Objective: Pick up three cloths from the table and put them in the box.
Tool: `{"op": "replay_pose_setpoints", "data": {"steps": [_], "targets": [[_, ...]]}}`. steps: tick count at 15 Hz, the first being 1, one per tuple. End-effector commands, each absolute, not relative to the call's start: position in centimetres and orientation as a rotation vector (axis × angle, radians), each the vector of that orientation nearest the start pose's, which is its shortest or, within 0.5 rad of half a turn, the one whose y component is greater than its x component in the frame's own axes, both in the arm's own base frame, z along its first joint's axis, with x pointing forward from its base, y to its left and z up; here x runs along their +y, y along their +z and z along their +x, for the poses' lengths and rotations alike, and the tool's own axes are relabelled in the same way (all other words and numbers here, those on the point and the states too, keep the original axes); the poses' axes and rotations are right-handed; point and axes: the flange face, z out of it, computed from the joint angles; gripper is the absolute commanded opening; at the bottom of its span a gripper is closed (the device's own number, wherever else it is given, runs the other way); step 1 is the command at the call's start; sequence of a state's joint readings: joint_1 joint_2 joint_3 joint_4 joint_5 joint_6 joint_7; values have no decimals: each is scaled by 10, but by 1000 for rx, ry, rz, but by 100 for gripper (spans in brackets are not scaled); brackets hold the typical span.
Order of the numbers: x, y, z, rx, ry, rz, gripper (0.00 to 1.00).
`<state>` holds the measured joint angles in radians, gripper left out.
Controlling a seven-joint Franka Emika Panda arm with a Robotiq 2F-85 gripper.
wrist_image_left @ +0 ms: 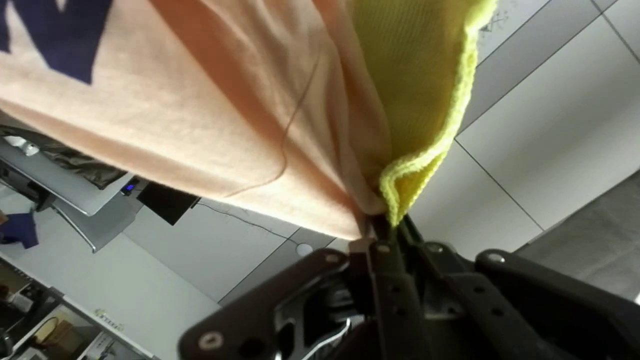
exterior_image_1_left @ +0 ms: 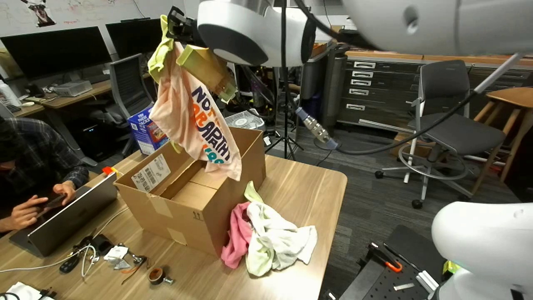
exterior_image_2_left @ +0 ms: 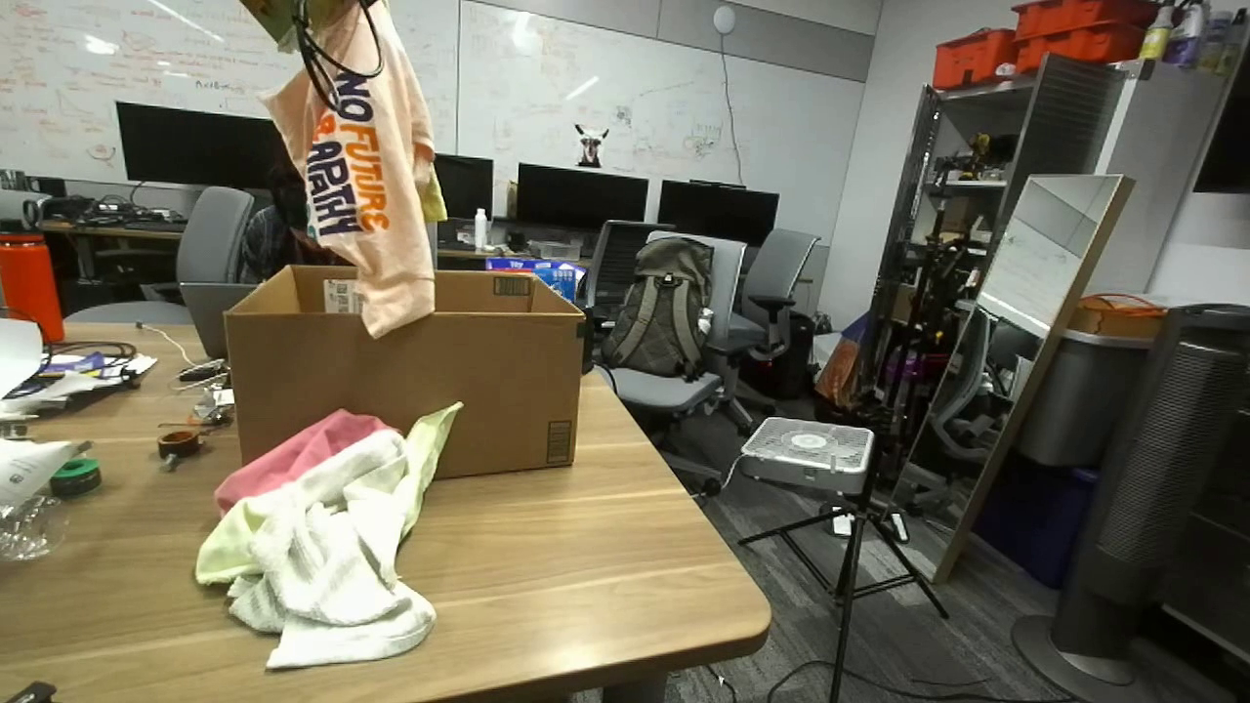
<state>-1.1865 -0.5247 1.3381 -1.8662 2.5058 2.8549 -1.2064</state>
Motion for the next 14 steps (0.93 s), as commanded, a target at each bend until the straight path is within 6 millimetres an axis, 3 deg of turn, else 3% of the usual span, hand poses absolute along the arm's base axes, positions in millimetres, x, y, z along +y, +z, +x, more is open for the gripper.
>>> {"op": "replay_pose_setpoints", "data": {"steps": [1,3,7,10,14], "targets": [[201,576,546,522,-1554,-1807,32],[216,551,547,503,-1519,-1852,45],[231,533,541,463,-1451,-1956,76],[218,520,539,458,-1372,-2082,99],[175,499,539,441,-1196,-2253,100]]}}
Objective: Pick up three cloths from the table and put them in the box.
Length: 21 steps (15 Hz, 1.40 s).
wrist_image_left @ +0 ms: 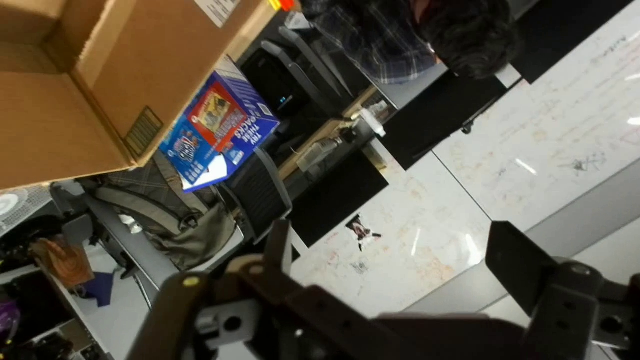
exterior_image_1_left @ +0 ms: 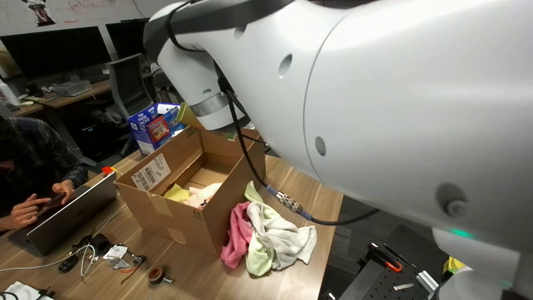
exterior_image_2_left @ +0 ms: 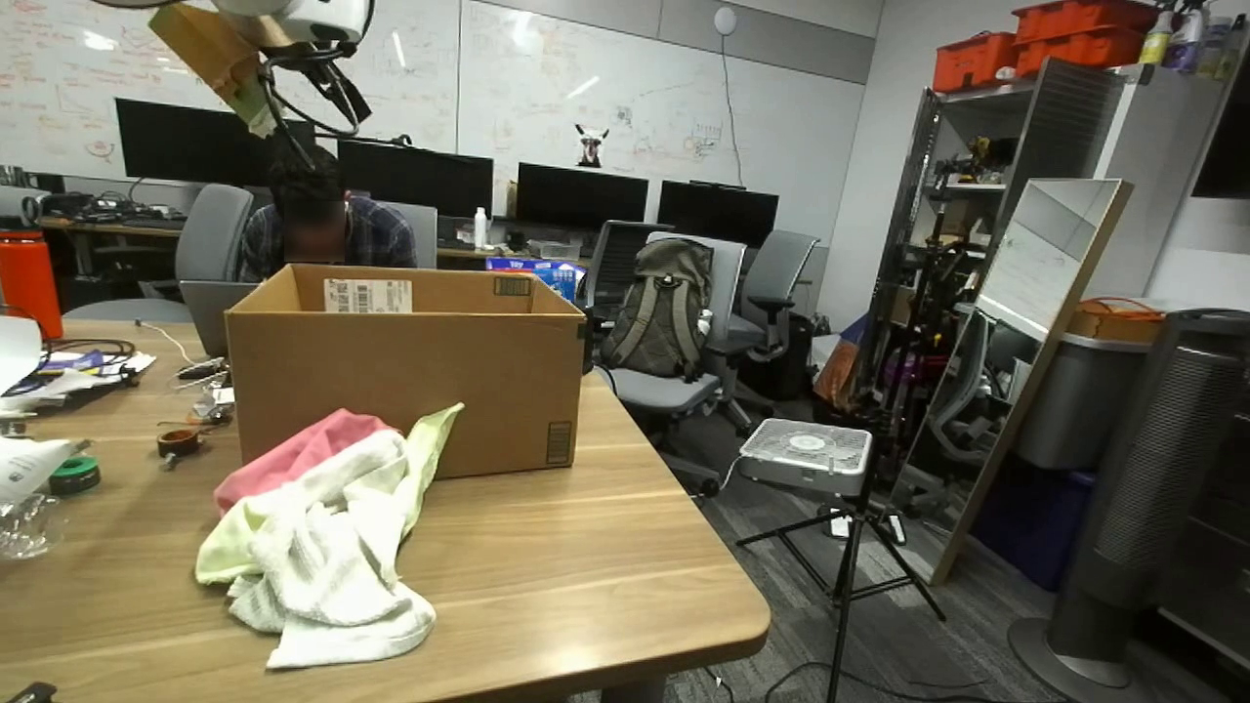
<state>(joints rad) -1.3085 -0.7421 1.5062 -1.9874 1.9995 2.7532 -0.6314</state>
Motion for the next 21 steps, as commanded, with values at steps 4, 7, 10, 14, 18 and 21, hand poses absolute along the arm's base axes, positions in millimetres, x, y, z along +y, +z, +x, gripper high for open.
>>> {"op": "replay_pose_setpoints", "data": {"steps": [4,7,10,14,18,21], "targets": [[123,481,533,454,-958,-2428,100],[86,476,525,466,-783,-2557,100],[59,473,515,465,-641,-2677,100],[30,463,499,440,-456,-2833,100],[9,450,481,407,-304,-2955,100],[-3,436,472,378,-191,-3023,100]]}}
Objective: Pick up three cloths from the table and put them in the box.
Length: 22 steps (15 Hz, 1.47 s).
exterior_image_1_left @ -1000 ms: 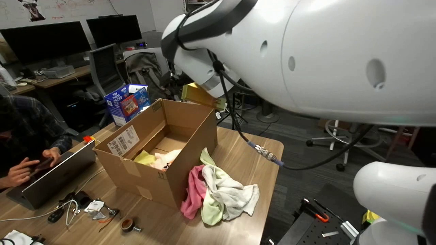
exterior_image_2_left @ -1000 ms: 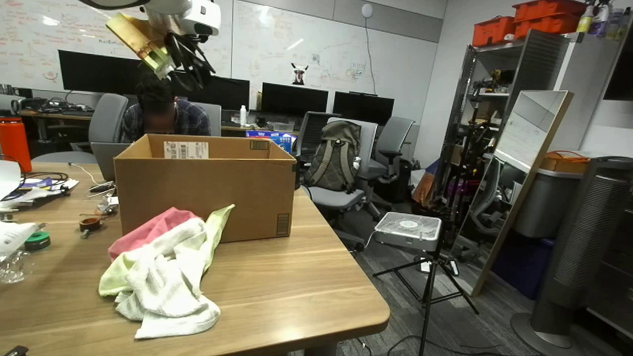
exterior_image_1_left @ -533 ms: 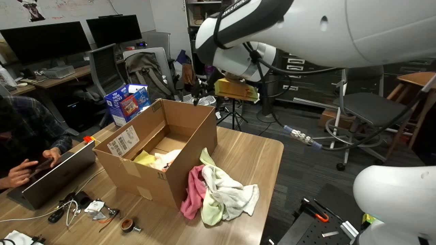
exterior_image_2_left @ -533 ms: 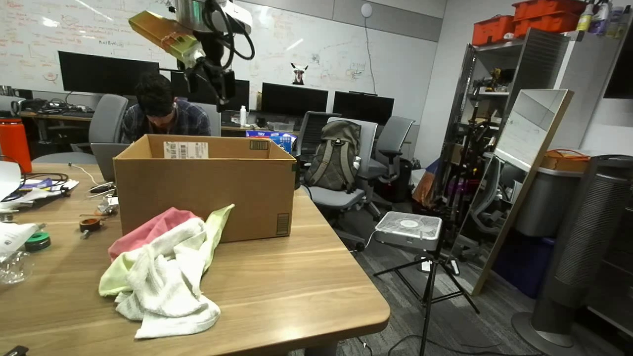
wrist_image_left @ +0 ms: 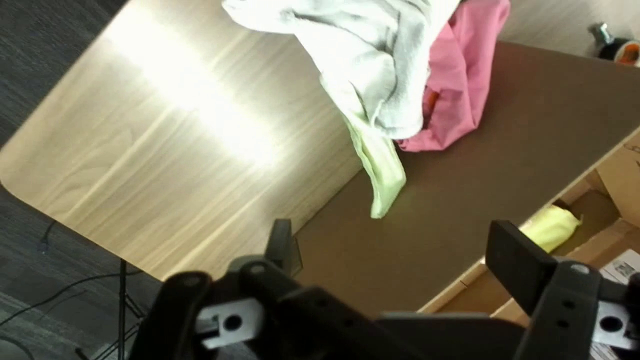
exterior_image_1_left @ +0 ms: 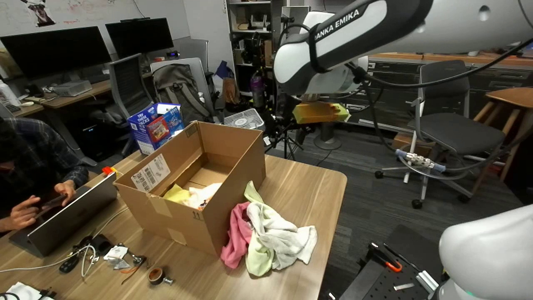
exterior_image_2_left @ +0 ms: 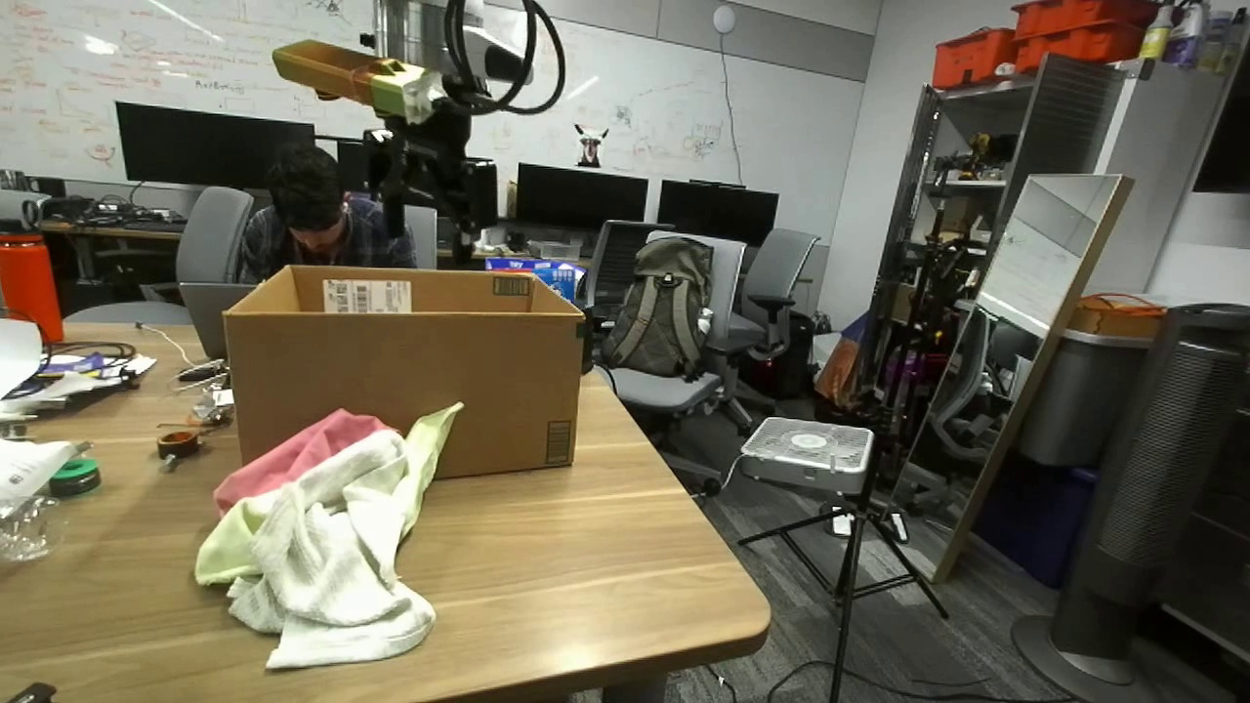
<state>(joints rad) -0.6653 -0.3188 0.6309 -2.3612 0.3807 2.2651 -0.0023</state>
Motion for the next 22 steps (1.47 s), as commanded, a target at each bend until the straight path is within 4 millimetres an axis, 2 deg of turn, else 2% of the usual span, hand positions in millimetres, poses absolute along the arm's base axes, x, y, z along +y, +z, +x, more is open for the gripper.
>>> {"op": "replay_pose_setpoints", "data": {"steps": [1,9,22], "targets": [[-5,432,469,366,-155,-3041,100],[-9,392,458,268,38,-3150,100],[11,308,453,86,235,-3149,100]]}}
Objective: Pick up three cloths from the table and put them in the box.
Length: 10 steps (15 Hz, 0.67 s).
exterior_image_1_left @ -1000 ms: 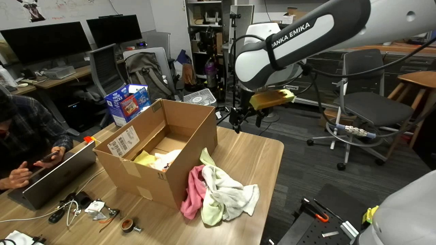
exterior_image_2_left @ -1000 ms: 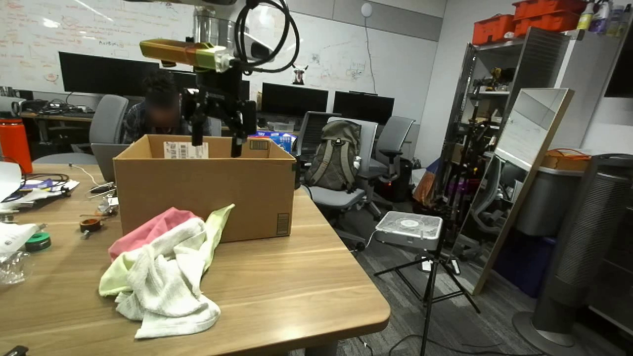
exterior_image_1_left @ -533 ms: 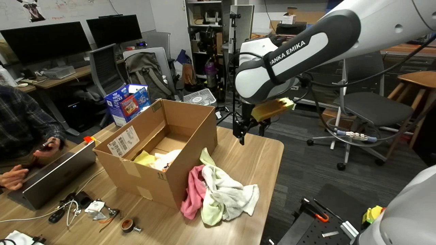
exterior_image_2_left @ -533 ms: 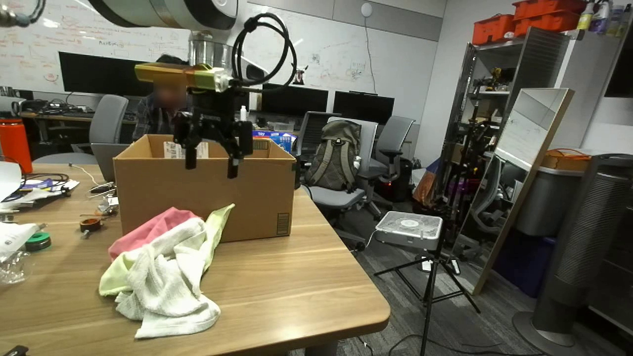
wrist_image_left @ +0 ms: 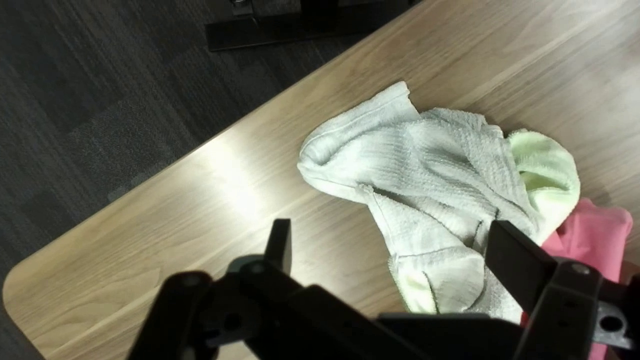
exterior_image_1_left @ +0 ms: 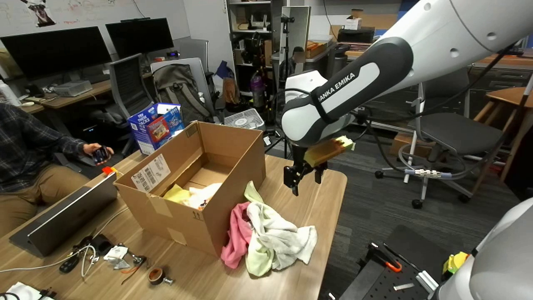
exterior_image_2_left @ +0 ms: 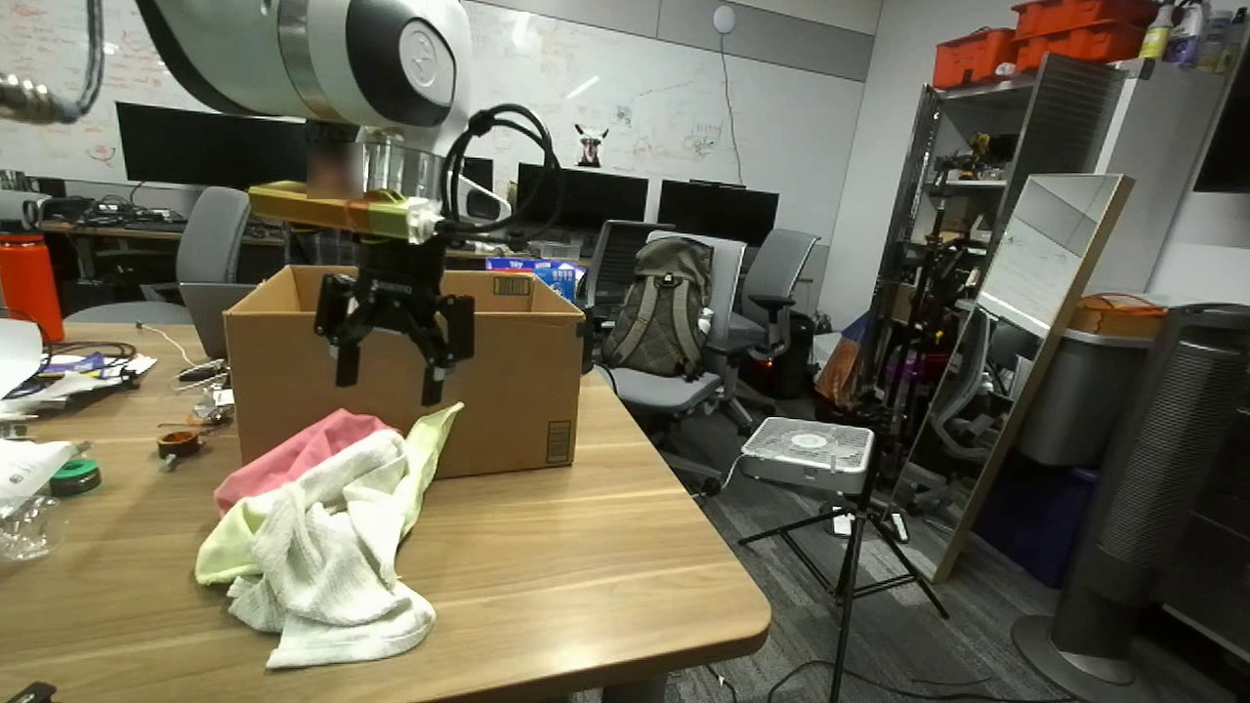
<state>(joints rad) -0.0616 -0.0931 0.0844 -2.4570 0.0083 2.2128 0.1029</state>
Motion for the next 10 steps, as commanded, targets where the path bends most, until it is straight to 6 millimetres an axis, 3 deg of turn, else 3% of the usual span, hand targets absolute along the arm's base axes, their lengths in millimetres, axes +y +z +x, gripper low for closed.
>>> {"op": "replay_pose_setpoints", "data": {"steps": [1,10], "targets": [[11,300,454,74,241,-3150,100],[15,242,462,-114,277,-3114,100]]}}
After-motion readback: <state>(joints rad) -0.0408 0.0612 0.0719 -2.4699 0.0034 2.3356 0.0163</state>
